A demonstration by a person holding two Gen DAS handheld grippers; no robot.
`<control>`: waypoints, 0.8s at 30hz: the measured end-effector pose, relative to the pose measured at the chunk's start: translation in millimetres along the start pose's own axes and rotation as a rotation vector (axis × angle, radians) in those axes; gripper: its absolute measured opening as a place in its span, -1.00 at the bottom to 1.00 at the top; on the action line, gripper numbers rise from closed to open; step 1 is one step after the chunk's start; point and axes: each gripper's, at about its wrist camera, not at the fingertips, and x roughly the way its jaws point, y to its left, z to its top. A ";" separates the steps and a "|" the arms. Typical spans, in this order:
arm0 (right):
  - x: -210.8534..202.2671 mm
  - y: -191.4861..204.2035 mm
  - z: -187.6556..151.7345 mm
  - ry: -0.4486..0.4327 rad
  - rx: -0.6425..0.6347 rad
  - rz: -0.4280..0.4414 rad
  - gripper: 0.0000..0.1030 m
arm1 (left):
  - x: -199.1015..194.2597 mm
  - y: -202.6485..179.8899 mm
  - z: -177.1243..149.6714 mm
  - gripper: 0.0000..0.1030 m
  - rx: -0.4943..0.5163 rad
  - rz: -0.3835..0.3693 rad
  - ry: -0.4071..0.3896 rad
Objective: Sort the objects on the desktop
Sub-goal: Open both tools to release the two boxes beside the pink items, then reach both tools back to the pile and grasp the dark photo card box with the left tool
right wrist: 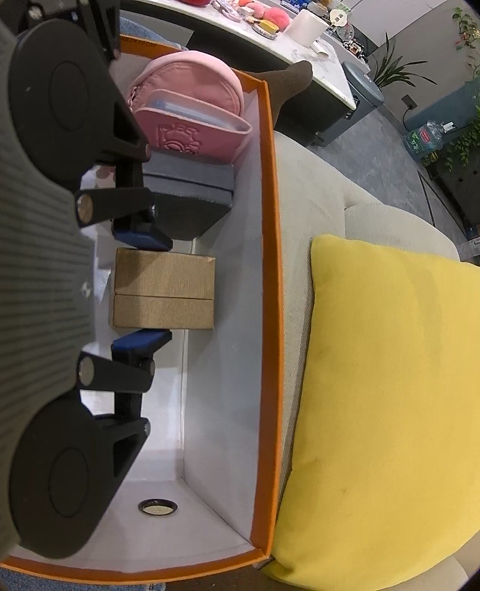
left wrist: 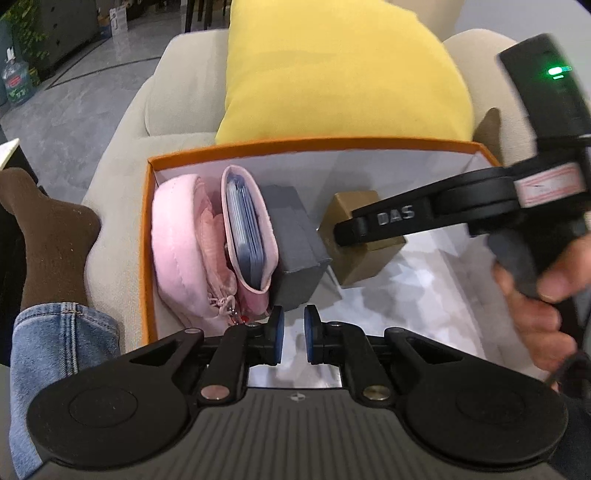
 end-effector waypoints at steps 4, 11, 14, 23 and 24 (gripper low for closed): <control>-4.1 -0.1 -3.1 -0.006 0.003 0.011 0.00 | -18.7 0.1 -5.6 -0.77 0.001 -0.006 -0.027; -49.2 -0.4 -24.6 -0.094 -0.028 0.007 0.09 | -64.4 2.3 -29.5 -0.77 0.005 0.011 -0.075; -83.1 0.1 -44.3 -0.147 -0.035 0.034 0.09 | -87.1 -3.1 -47.0 -0.77 0.015 0.008 -0.094; -170.9 -3.2 -139.1 -0.250 -0.053 0.060 0.08 | -131.8 -35.1 -111.2 -0.63 0.057 -0.080 -0.087; -175.4 -4.2 -150.0 -0.246 -0.052 0.062 0.08 | -132.3 -39.3 -119.6 -0.60 0.053 -0.087 -0.073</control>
